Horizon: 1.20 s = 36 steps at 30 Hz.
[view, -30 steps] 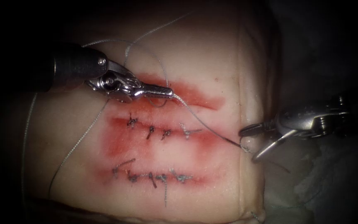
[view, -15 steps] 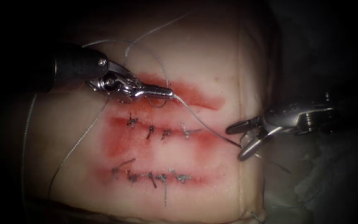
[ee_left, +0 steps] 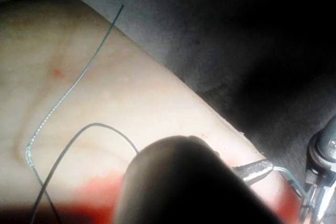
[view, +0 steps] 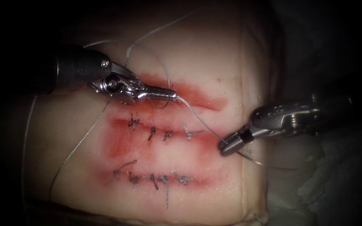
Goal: Wound Closure
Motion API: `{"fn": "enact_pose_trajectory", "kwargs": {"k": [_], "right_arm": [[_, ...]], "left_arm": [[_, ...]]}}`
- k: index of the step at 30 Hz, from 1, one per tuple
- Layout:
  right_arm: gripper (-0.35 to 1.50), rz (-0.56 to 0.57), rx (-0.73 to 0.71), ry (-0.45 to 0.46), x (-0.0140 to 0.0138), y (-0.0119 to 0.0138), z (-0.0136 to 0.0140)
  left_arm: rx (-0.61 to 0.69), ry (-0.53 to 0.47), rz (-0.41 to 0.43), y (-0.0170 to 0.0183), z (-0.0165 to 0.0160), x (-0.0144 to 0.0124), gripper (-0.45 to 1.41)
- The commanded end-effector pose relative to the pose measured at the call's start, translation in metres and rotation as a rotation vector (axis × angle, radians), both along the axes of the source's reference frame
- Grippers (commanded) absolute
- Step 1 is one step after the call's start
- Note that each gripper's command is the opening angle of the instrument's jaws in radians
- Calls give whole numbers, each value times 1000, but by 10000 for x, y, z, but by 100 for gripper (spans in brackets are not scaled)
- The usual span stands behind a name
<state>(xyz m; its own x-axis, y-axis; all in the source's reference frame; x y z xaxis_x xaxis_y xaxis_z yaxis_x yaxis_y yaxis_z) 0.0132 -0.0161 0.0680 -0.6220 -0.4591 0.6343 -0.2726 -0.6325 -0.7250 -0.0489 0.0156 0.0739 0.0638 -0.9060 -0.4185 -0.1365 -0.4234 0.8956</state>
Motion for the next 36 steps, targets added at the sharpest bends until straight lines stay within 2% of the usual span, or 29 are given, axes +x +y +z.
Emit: {"fn": "enact_pose_trajectory", "kwargs": {"k": [1, 3, 4, 6, 8, 10, 13, 14, 16, 18, 19, 22, 25, 27, 28, 30, 34, 36], "right_arm": [[-35, 2, 2, 2, 11, 0, 2], [-35, 22, -6, -5, 12, 3, -1], [-35, 75, -7, -13, 16, 8, -5], [-35, 288, -23, -2, 30, 23, -14], [-35, 322, -21, -8, 33, 25, -15], [-35, 556, 27, -30, 49, 35, -16], [-35, 651, 48, -12, 57, 37, -15], [-35, 777, 109, 21, 64, 40, -12], [-35, 916, 162, 47, 71, 39, -8], [-35, 952, 164, 45, 72, 40, -7], [-35, 1008, 161, 41, 75, 41, -7], [-35, 1184, 173, 75, 79, 45, -12], [-35, 1233, 164, 64, 82, 49, -16], [-35, 1291, 155, 44, 90, 51, -20], [-35, 1291, 155, 44, 90, 51, -20], [-35, 1301, 140, 41, 101, 48, -21], [-35, 1304, 121, 44, 109, 41, -26], [-35, 1299, 88, 45, 111, 41, -25]], "left_arm": [[-3, -1, -3, 8, 3, -9, 56], [-6, -11, 19, 8, 4, -11, 91], [-9, -26, 51, 8, 4, -12, 111], [-83, -54, 81, 9, 3, -12, 128], [-93, -59, 87, 10, 3, -11, 130], [-147, -84, 110, 8, -2, 2, 130], [-146, -93, 123, 7, -4, 10, 126], [-145, -98, 131, 6, -6, 16, 126], [-144, -107, 140, 5, -7, 24, 126], [-161, -104, 133, 4, -7, 25, 126], [-196, -98, 124, 2, -7, 26, 126], [-269, 11, 107, -13, -13, 32, 123], [-298, 84, 119, -24, -19, 35, 114], [-353, 229, 157, -38, -31, 32, 94], [-353, 229, 157, -38, -31, 32, 94], [-411, 335, 179, -49, -39, 19, 81], [-406, 432, 86, -54, -43, 0, 78], [-394, 466, 53, -48, -46, 0, 78]]}}
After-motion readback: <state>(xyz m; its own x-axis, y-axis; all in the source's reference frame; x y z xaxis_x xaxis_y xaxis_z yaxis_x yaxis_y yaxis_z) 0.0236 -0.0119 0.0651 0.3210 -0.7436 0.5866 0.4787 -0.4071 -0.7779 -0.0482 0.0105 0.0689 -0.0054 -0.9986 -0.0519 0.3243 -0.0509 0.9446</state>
